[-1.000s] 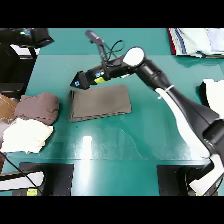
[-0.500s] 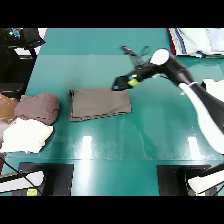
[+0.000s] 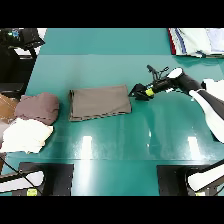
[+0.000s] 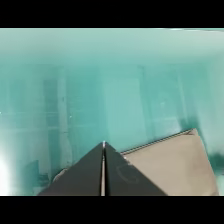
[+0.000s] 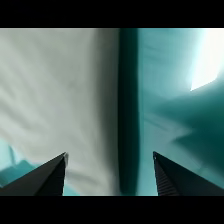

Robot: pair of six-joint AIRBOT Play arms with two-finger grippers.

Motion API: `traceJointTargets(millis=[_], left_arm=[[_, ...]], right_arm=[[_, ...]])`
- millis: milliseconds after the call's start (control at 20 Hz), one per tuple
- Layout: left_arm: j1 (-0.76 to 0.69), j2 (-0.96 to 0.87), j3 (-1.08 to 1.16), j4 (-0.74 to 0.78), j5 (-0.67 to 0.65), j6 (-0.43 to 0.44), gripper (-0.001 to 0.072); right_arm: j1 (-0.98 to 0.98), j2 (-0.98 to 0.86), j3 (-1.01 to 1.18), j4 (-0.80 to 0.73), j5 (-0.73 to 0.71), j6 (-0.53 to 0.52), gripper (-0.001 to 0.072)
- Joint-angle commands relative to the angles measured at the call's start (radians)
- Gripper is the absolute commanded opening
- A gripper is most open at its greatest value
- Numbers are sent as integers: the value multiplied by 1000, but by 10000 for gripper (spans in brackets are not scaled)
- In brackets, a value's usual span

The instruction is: Fold the shirts.

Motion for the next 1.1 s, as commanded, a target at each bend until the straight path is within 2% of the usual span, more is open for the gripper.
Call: traceJointTargets(millis=[0,50,100,150,200,300,350,600,700,850,1050], left_arm=[[1,1,0,-3,3,0,25],[1,1,0,-3,3,0,25],[1,1,0,-5,3,0,26],[1,1,0,-8,3,1,25],[1,1,0,-9,3,5,25],[-2,1,0,-37,3,27,25],[-13,1,0,-36,4,29,24],[-167,1,0,-28,17,52,24],[-229,1,0,-29,21,51,24],[-291,1,0,-29,38,51,25],[-346,1,0,-30,95,43,25]], right_arm=[[59,-118,74,79,-13,29,592],[80,-147,106,79,-12,42,568],[102,-174,141,79,-5,42,492],[121,-192,168,79,-4,42,459],[140,-204,195,77,-5,42,360],[163,-214,238,68,-11,41,90],[164,-213,254,68,-16,40,16],[51,-128,311,49,10,42,15],[-53,-39,311,-68,29,79,15],[-264,99,311,-242,77,117,15],[-589,223,311,-270,70,116,15]])
